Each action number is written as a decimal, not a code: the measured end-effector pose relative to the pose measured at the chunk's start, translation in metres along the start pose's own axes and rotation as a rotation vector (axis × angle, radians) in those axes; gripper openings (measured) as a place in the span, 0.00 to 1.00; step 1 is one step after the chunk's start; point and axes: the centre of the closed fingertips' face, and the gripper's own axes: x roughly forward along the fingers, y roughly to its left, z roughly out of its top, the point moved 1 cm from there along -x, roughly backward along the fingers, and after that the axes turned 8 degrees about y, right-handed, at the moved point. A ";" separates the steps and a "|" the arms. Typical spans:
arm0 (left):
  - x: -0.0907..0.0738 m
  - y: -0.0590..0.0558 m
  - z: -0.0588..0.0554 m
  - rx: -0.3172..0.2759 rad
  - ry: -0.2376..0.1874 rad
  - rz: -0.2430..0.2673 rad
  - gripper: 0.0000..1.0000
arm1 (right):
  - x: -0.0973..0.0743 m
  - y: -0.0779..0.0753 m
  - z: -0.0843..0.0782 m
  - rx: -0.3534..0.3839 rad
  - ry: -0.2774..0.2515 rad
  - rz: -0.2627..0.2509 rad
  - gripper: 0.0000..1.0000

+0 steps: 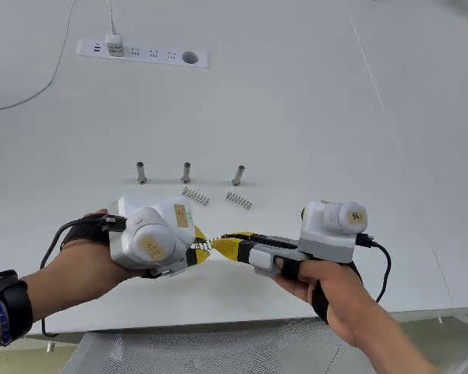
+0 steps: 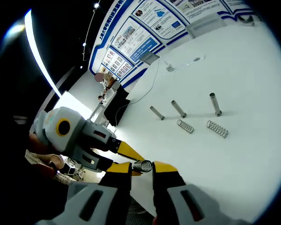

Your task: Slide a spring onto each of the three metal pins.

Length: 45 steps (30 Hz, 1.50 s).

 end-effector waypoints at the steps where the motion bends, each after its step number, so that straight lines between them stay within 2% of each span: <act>1: 0.000 0.000 0.000 -0.001 -0.003 -0.001 0.09 | 0.000 0.000 0.000 -0.006 0.007 -0.001 0.18; 7: -0.001 0.000 0.007 0.000 -0.034 -0.008 0.09 | -0.001 0.003 0.002 -0.065 0.047 -0.017 0.16; 10: -0.003 0.000 0.015 -0.008 -0.068 -0.016 0.09 | -0.002 0.004 0.005 -0.086 0.062 -0.015 0.15; 17: -0.006 0.003 0.025 -0.004 -0.101 -0.024 0.09 | -0.005 0.013 0.014 -0.158 0.103 0.000 0.13; 24: -0.013 0.007 0.037 -0.029 -0.161 -0.059 0.09 | -0.014 0.019 0.023 -0.294 0.206 0.005 0.12; 30: -0.015 0.010 0.051 -0.033 -0.200 -0.094 0.09 | -0.023 0.021 0.033 -0.419 0.294 0.009 0.12; 38: -0.021 0.011 0.069 -0.022 -0.252 -0.121 0.09 | -0.038 0.027 0.043 -0.569 0.386 0.032 0.12; 41: -0.022 0.010 0.074 -0.014 -0.265 -0.130 0.09 | -0.042 0.031 0.044 -0.611 0.422 0.048 0.13; 42: -0.022 0.011 0.074 -0.009 -0.267 -0.126 0.09 | -0.045 0.031 0.039 -0.629 0.462 0.060 0.13; 43: -0.023 0.010 0.075 -0.005 -0.265 -0.137 0.09 | -0.047 0.029 0.038 -0.671 0.481 0.047 0.13; 45: -0.024 0.009 0.077 0.006 -0.268 -0.141 0.09 | -0.047 0.032 0.039 -0.669 0.480 0.055 0.13</act>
